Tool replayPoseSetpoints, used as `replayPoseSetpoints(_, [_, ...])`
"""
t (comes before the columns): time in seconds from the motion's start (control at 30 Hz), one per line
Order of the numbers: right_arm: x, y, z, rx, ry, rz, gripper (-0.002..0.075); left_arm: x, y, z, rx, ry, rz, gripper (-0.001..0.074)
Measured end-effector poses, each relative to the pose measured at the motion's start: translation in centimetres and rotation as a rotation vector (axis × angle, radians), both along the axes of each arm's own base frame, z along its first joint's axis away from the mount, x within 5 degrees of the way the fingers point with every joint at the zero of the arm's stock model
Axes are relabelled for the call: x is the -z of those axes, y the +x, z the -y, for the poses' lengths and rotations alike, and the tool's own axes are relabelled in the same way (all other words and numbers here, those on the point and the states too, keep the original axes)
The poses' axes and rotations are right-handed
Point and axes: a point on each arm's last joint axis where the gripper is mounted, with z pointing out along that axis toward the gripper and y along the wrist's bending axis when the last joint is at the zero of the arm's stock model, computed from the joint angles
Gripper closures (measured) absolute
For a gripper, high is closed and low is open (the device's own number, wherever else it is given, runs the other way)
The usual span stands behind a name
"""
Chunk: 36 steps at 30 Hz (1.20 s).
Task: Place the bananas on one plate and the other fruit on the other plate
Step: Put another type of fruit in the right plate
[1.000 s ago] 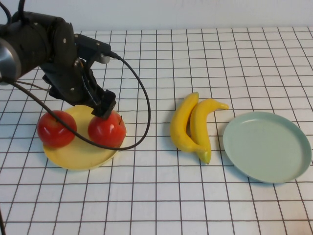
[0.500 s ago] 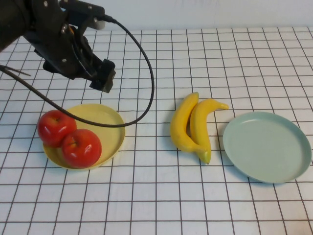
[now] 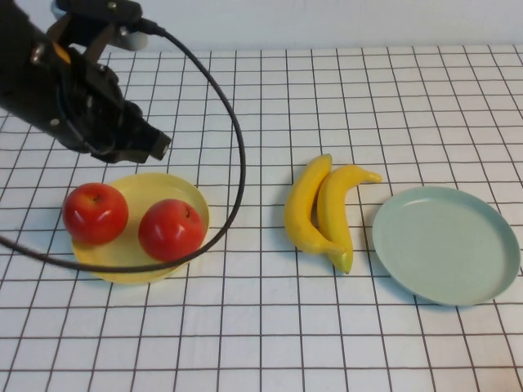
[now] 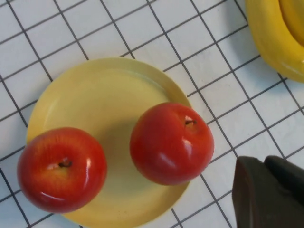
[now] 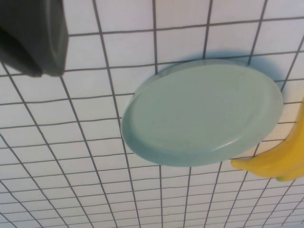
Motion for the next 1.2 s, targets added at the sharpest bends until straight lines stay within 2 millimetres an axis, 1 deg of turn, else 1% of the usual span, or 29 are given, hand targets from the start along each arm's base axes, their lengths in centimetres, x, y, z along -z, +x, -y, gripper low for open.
replayPoseSetpoints(0.1, [0.0, 0.0, 0.0, 0.000, 0.000, 0.000, 0.0743, -0.3, -2.6, -1.0, -0.022, -0.042, 0.105, 0.0733])
replayPoseSetpoints(0.27, [0.0, 0.0, 0.0, 0.000, 0.000, 0.000, 0.0743, -0.2, -7.9, -3.4, -0.137, -0.151, 0.309, 0.0735])
replayPoseSetpoints(0.37, [0.0, 0.0, 0.0, 0.000, 0.000, 0.000, 0.0743, 0.5, -10.9, -4.9, -0.207, -0.200, 0.393, 0.0735])
replayPoseSetpoints(0.43, [0.0, 0.0, 0.0, 0.000, 0.000, 0.000, 0.0743, 1.1, -12.4, -5.8, -0.225, -0.189, 0.434, 0.0735])
replayPoseSetpoints(0.53, [0.0, 0.0, 0.0, 0.000, 0.000, 0.000, 0.0743, 2.2, -14.4, -6.7, -0.254, -0.189, 0.447, 0.0735])
replayPoseSetpoints(0.7, [0.0, 0.0, 0.0, 0.000, 0.000, 0.000, 0.0743, 4.0, -16.6, -7.9, -0.270, -0.159, 0.467, 0.0735])
replayPoseSetpoints(0.83, [0.0, 0.0, 0.0, 0.000, 0.000, 0.000, 0.0743, 4.7, -17.9, -8.7, -0.276, -0.129, 0.508, 0.0735])
replayPoseSetpoints(0.97, [0.0, 0.0, 0.0, 0.000, 0.000, 0.000, 0.0743, 5.6, -19.0, -9.2, -0.285, -0.148, 0.575, 0.0735])
replayPoseSetpoints(1.1, [0.0, 0.0, 0.0, 0.000, 0.000, 0.000, 0.0743, 8.0, -20.3, -9.6, -0.264, -0.198, 0.718, 0.0735])
replayPoseSetpoints(1.2, [0.0, 0.0, 0.0, 0.000, 0.000, 0.000, 0.0743, 10.5, -21.0, -9.9, -0.275, -0.237, 0.815, 0.0735])
